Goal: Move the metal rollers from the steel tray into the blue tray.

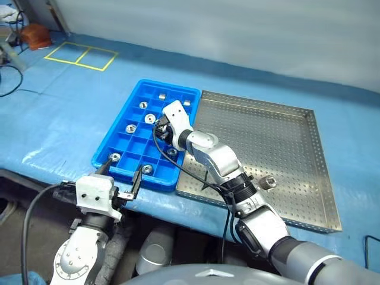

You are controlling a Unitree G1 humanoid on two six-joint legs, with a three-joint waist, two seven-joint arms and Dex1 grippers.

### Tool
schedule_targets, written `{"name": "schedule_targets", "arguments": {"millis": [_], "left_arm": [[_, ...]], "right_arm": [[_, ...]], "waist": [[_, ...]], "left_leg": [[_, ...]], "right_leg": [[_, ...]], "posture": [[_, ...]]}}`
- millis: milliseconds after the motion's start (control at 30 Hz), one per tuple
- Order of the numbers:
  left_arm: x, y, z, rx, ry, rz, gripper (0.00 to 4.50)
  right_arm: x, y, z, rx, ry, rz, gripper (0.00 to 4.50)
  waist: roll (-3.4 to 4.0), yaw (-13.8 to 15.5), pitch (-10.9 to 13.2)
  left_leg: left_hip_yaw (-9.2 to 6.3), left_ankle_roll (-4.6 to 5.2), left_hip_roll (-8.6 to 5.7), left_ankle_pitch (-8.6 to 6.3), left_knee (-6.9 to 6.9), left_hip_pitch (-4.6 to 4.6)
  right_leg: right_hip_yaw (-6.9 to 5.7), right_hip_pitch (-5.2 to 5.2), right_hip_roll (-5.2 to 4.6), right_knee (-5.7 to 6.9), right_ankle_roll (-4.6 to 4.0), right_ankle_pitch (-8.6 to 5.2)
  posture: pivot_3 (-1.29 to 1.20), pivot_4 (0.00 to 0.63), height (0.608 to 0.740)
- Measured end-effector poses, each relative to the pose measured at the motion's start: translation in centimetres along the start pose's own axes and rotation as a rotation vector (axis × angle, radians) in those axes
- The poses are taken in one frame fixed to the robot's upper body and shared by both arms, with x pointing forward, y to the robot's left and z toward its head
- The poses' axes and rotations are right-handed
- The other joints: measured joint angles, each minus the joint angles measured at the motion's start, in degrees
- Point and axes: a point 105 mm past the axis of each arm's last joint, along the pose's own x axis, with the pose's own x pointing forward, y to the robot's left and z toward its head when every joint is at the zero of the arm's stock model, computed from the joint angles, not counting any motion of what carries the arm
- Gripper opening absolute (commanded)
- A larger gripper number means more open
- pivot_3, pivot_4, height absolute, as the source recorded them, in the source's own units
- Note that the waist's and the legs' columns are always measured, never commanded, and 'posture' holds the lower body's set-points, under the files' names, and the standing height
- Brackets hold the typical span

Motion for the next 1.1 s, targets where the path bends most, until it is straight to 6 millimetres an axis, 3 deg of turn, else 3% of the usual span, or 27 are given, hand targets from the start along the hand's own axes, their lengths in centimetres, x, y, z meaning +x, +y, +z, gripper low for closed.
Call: {"name": "schedule_targets", "arguments": {"millis": [233, 467, 733, 967, 1100], "left_arm": [[0.6, -0.3, 0.7, 0.010, -0.038, -0.034, 4.03], [1.0, -0.8, 1.2, 0.019, -0.060, -0.079, 4.03], [1.0, -1.0, 1.2, 0.023, -0.057, -0.105, 4.03], [2.7, -2.0, 1.5, 0.031, -0.071, -0.224, 4.03], [4.1, -2.9, 1.3, 0.027, -0.063, -0.327, 4.03]], "right_arm": [[-0.4, -1.7, -0.4, -0.007, 0.005, -0.046, 1.71], [-0.9, -2.8, -1.1, 0.008, 0.019, -0.080, 1.71], [-1.2, -2.0, -1.6, 0.045, 0.011, -0.064, 4.44], [-4.7, -3.2, 2.3, 0.022, -0.122, -0.154, 4.48], [-8.7, -5.2, 1.2, 0.041, -0.098, -0.297, 4.48]], "waist": [[0.00, 3.29, 0.00], [0.00, 3.69, -0.01], [0.03, 3.27, -0.03], [0.10, 1.19, -0.06], [0.16, -2.62, -0.15]], "left_leg": [[0.19, -0.04, -0.01, -0.02, 0.02, -0.05], [0.12, -0.20, -0.05, -0.12, 0.02, -0.08], [-0.11, -0.30, -0.01, -0.17, 0.04, -0.11], [-0.28, -0.32, -0.02, -0.17, 0.22, -0.10], [-0.29, -0.30, -0.10, -0.16, 0.27, -0.17]], "right_leg": [[-0.14, -0.03, 0.00, -0.02, -0.03, -0.02], [-0.50, -0.02, 0.04, 0.01, 0.04, 0.02], [-0.71, 0.03, 0.11, 0.01, -0.09, -0.06], [-0.90, 0.12, 0.05, -0.01, -0.40, -0.25], [-0.86, 0.21, -0.03, -0.02, -0.21, -0.14]], "posture": [[0.53, 0.150, 0.740], [0.51, 0.150, 0.740], [0.44, 0.150, 0.740], [0.24, 0.150, 0.740], [0.13, 0.150, 0.740]]}}
